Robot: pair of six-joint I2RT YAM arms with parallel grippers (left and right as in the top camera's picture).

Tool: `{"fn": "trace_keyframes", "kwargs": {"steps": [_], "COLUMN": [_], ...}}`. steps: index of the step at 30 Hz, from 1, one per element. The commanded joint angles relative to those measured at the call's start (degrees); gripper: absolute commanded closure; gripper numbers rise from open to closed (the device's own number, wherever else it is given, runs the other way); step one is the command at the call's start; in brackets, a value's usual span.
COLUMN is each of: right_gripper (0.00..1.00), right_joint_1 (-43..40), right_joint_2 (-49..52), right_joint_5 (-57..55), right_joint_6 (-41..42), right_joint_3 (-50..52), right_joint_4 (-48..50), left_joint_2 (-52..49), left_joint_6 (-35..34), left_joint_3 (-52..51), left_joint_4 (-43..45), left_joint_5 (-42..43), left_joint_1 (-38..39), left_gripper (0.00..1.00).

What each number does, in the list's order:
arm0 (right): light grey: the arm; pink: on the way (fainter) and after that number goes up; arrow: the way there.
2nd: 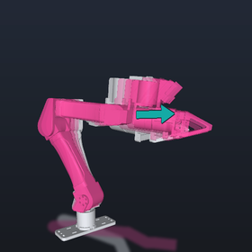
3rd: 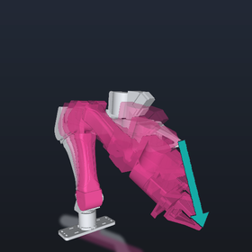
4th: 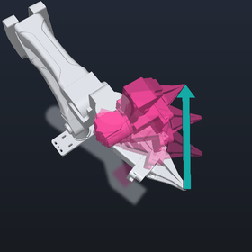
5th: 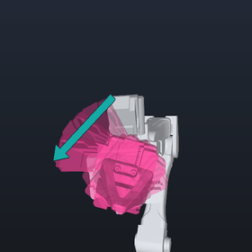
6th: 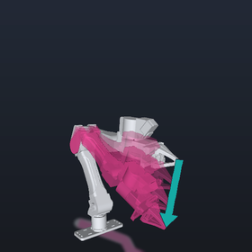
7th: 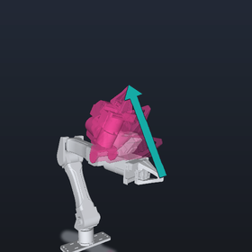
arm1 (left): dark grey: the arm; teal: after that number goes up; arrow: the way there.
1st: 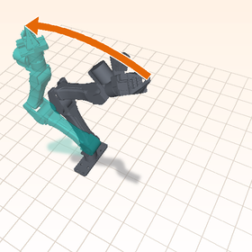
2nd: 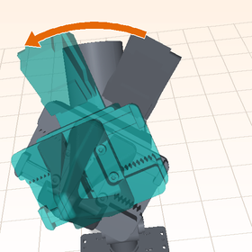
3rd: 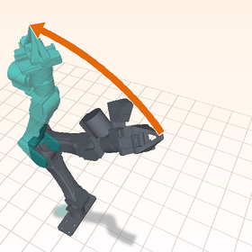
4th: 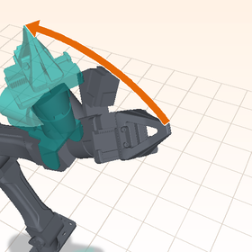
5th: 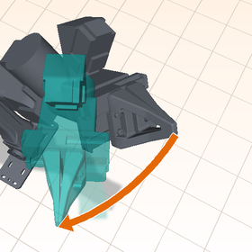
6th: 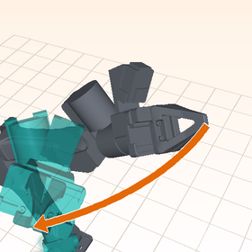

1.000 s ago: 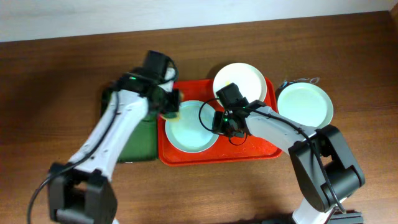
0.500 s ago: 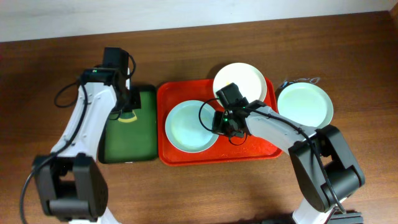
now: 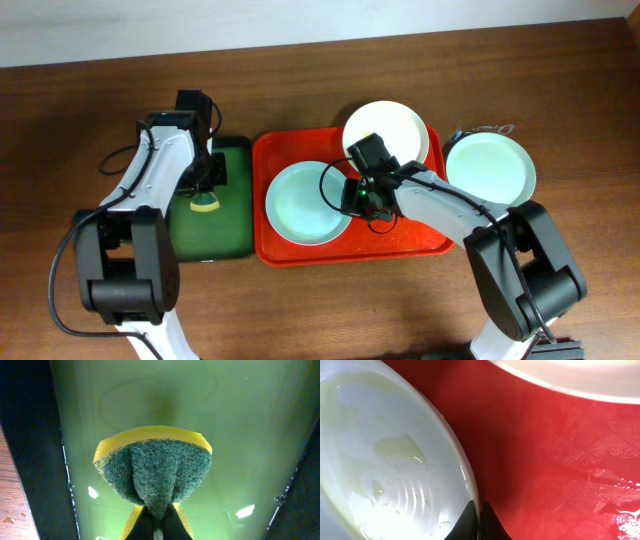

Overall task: Clean dirty plates on tray and stack at the side
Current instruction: 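Put the sponge back in the green tray and open the left gripper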

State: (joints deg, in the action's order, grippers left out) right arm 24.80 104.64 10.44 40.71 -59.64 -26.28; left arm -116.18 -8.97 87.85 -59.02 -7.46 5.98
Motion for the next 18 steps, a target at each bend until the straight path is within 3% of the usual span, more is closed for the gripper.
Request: {"fn": "trace_keyframes", "kwargs": {"steps": [1, 12, 13, 14, 18], "right_gripper": [0.96, 0.96, 0.96, 0.96, 0.96], "right_joint_1": [0.4, 0.4, 0.4, 0.4, 0.4], "right_joint_2": [0.6, 0.6, 0.6, 0.6, 0.6], "right_joint_5": [-0.5, -0.6, -0.6, -0.6, -0.6], "right_joint_6": [0.2, 0.2, 0.2, 0.2, 0.2], "right_joint_3": [0.2, 0.2, 0.2, 0.2, 0.2], "right_joint_4": [0.1, 0.2, 0.2, 0.2, 0.2], "left_joint_2": [-0.8, -0.9, -0.9, -0.8, 0.0], "left_joint_6": [0.9, 0.9, 0.9, 0.9, -0.5], "left_joint_3": [-0.1, -3.5, -3.5, -2.8, 5.7], "left_joint_4": [-0.2, 1.5, 1.5, 1.0, -4.1], "left_joint_5": [-1.0, -0.9, -0.9, -0.1, 2.8], "left_joint_1": [-0.4, -0.4, -0.4, -0.4, -1.4], "left_gripper": [1.0, 0.98, 0.92, 0.68, 0.54]}}
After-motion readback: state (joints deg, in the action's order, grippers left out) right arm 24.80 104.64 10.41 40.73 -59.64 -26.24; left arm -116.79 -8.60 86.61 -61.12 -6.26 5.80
